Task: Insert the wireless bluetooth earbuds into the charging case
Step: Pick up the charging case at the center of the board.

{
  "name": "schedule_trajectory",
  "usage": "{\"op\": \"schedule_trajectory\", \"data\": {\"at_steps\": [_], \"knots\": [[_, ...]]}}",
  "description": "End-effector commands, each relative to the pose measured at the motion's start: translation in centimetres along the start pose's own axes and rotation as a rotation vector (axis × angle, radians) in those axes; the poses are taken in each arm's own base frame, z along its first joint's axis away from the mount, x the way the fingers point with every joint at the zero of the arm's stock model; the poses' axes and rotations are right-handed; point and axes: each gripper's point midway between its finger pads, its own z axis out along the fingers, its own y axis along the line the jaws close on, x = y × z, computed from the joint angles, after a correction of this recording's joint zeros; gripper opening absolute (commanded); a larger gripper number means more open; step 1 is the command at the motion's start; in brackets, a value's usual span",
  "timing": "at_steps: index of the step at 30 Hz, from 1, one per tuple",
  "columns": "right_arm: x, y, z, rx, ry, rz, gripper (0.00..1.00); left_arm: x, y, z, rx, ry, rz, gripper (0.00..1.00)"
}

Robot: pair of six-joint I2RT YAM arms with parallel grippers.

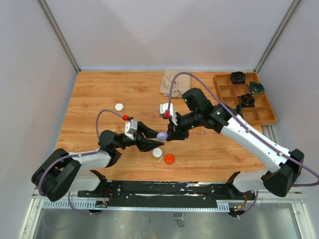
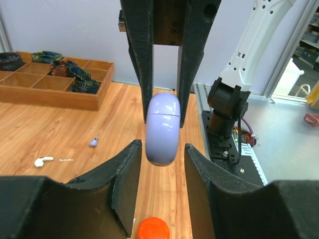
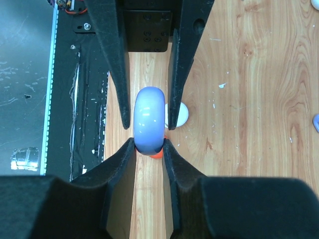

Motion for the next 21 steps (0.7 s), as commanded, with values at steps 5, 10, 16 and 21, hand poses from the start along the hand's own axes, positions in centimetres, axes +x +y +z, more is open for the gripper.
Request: {"op": "schedule_trajectory", "data": {"at_steps": [5, 10, 16, 21], "knots": [[0.26, 0.11, 0.35, 0.010, 0.080, -0.027, 0.01, -0.72, -0.23, 0.22, 0.027, -0.007, 0.034, 0.46], [0.20, 0.00, 0.44, 0.019, 0.089, -0.033, 0.01, -0.59, -0.20, 0.24, 0.029, -0.004, 0.031, 0.45], [0.19, 0.05, 0.60, 0.017, 0.093, -0.036, 0.01, -0.46, -0.21, 0.29, 0.034, 0.000, 0.025, 0.33], [-0.05, 0.03, 0.78, 0.022, 0.090, -0.048, 0.02, -0.65, -0.16, 0.22, 0.025, -0.016, 0.033, 0.02]]}}
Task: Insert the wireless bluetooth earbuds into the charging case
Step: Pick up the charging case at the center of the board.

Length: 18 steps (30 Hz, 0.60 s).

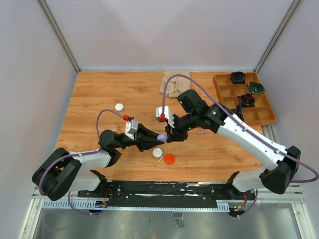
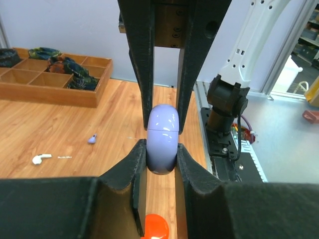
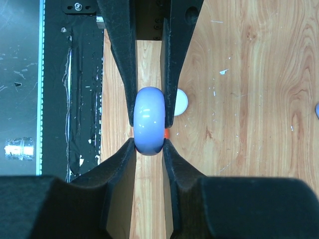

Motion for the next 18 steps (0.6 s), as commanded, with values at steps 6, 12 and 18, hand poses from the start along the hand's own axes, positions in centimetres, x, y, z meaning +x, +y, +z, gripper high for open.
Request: {"op": "schedule_trajectory", "data": {"at_steps": [6, 12, 18], "knots": [[-2.3, -0.6, -0.3, 0.047, -0.049, -0.075, 0.38, -1.7, 0.6, -0.3, -0.055, -0.085, 0.080, 0.00], [-3.9, -1.4, -1.1, 0.104, -0.108, -0.110, 0.59, -2.9, 0.8, -1.0, -0.110, -0.156, 0.114, 0.00], [-4.9, -2.1, -1.3, 0.153, -0.159, -0.137, 0.67, -3.7, 0.5, -1.3, -0.114, -0.198, 0.144, 0.00]]}}
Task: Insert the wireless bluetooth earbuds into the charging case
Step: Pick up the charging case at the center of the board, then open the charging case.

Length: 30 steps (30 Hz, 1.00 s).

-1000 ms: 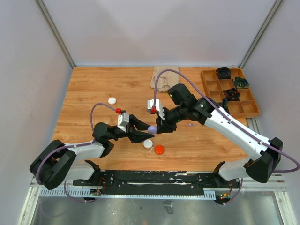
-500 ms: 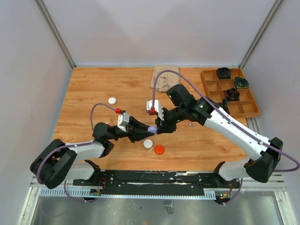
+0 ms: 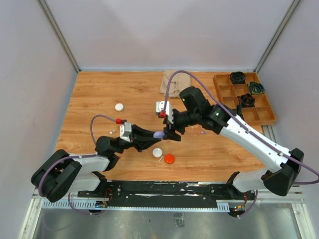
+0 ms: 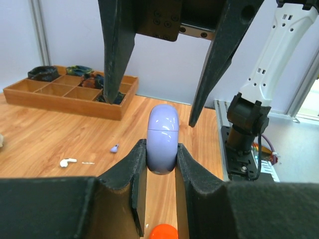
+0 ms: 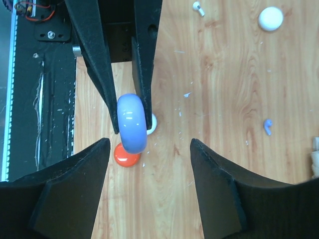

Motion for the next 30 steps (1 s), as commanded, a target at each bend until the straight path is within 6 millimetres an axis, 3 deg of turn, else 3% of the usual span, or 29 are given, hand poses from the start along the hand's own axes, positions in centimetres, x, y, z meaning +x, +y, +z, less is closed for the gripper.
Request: {"op": "schedule_trajectory", "data": {"at_steps": [1, 13, 30], "knots": [[-2.5, -0.4, -0.6, 0.053, -0.086, -0.056, 0.67, -2.8, -0.3, 0.0, 0.000, -0.108, 0.091, 0.00], [-2.5, -0.4, 0.1, 0.045, -0.122, -0.055, 0.73, -3.7, -0.5, -0.2, -0.005, -0.153, 0.115, 0.00], [-1.8, -1.2, 0.9, 0.083, -0.095, -0.053, 0.73, -4.9, -1.2, -0.3, 0.013, -0.196, 0.137, 0.00]]}}
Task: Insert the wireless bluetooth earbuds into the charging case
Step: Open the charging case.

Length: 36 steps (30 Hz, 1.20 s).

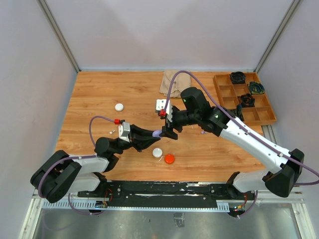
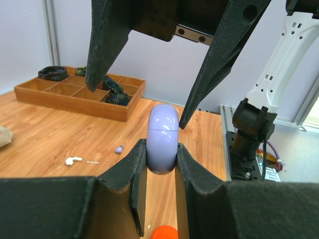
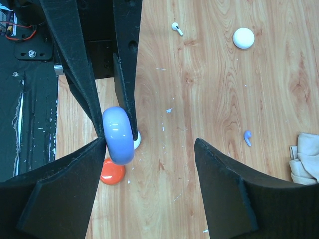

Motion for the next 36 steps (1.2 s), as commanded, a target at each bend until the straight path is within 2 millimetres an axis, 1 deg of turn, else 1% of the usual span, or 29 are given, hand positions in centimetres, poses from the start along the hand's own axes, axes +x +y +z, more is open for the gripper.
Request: {"op": "schedule_trajectory", "data": {"at_steps": [1, 6, 16, 24, 36], "knots": [[-0.2, 0.5, 0.4, 0.002, -0.001, -0.009, 0.73, -4.6, -1.6, 0.1, 0.063, -0.173, 0.134, 0.00], [0.2, 0.6, 0.7, 0.006, 0.022, -0.015, 0.73, -4.9, -1.8, 0.2, 0.069, -0.184, 0.127, 0.00], [0.7, -0.4, 0.4, 0.073, 0.056, -0.028, 0.73, -4.7, -2.2, 0.2, 0.093, -0.173, 0.129, 0.00], [-0.3, -1.1, -0.8, 0.132, 0.030, -0.053, 0.73, -4.0, -2.4, 0.0, 0.114, -0.146, 0.140, 0.00], [-0.5, -1.9, -1.9, 0.202, 0.032, -0.065, 0.73, -3.4, -3.4, -0.1, 0.174, -0.113, 0.155, 0.00]]}}
